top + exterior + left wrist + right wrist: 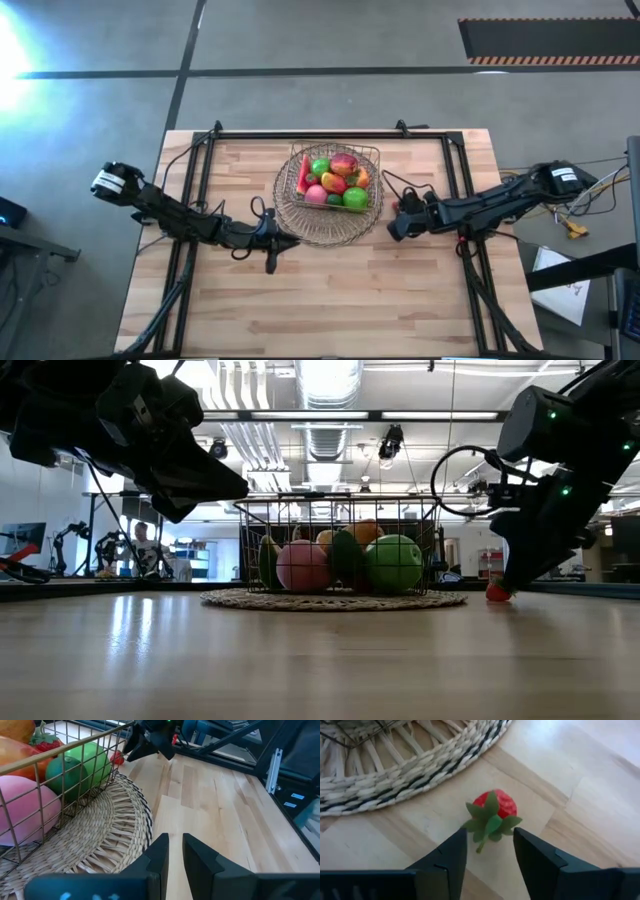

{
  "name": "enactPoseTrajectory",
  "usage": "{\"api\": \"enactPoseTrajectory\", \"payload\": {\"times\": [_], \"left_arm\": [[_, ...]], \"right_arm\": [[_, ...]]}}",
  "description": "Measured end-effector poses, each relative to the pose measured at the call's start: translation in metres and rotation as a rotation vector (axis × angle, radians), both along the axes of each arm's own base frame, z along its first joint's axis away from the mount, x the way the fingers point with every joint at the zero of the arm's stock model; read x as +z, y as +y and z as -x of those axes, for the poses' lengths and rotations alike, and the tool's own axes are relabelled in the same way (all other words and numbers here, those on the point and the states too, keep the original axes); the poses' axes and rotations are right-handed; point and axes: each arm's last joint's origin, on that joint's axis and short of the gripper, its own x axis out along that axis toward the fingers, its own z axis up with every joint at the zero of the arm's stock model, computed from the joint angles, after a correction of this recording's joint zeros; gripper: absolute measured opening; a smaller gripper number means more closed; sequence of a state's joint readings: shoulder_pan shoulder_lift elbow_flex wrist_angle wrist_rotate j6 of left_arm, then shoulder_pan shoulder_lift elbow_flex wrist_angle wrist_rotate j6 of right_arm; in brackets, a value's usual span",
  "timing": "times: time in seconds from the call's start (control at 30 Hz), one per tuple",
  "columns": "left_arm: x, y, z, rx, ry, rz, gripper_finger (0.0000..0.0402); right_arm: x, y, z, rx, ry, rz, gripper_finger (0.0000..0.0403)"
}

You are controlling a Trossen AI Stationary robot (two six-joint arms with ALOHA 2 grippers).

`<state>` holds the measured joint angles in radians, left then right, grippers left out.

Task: Build produce basket
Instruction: Put the red strawberry into the gold wire basket

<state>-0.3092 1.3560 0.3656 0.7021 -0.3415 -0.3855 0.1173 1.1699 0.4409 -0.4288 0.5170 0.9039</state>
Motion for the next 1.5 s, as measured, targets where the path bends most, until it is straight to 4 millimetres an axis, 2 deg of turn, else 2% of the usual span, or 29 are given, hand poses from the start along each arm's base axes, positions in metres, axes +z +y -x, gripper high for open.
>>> {"api": "enactPoseTrajectory", "payload": {"times": [0.13,0.37,0.53,0.67,0.87,1.03,1.23,1.37,1.5], "left_arm": [[0.0,0.0,0.0,0.005,-0.001,-0.001,0.0038],[0.0,0.0,0.0,0.005,-0.002,-0.001,0.0038],[0.0,0.0,0.0,0.005,-0.002,-0.001,0.0038],[0.0,0.0,0.0,0.005,-0.002,-0.001,0.0038],[0.0,0.0,0.0,0.005,0.0,-0.001,0.0038],[0.0,0.0,0.0,0.005,0.0,-0.002,0.0038],[0.0,0.0,0.0,0.004,0.0,-0.005,0.0038],[0.0,0.0,0.0,0.003,0.001,-0.007,0.0038],[0.0,0.0,0.0,0.003,0.001,-0.007,0.0038]], "right_arm": [[0.001,-0.001,-0.003,0.008,0.009,0.028,0.012],[0.001,-0.002,-0.003,0.035,0.041,0.055,0.0018],[0.007,-0.002,-0.007,0.074,0.052,0.07,0.001],[0.026,0.0,-0.015,0.099,0.07,0.077,0.0009],[0.07,0.003,-0.032,0.167,0.089,0.053,0.0009],[0.114,0.007,-0.051,0.254,0.006,0.017,0.0009],[0.162,0.007,-0.073,0.346,-0.102,0.071,0.0009],[0.177,0.001,-0.098,0.415,-0.092,0.089,0.0009],[0.177,-0.014,-0.129,0.492,-0.039,0.083,0.0008]]}}
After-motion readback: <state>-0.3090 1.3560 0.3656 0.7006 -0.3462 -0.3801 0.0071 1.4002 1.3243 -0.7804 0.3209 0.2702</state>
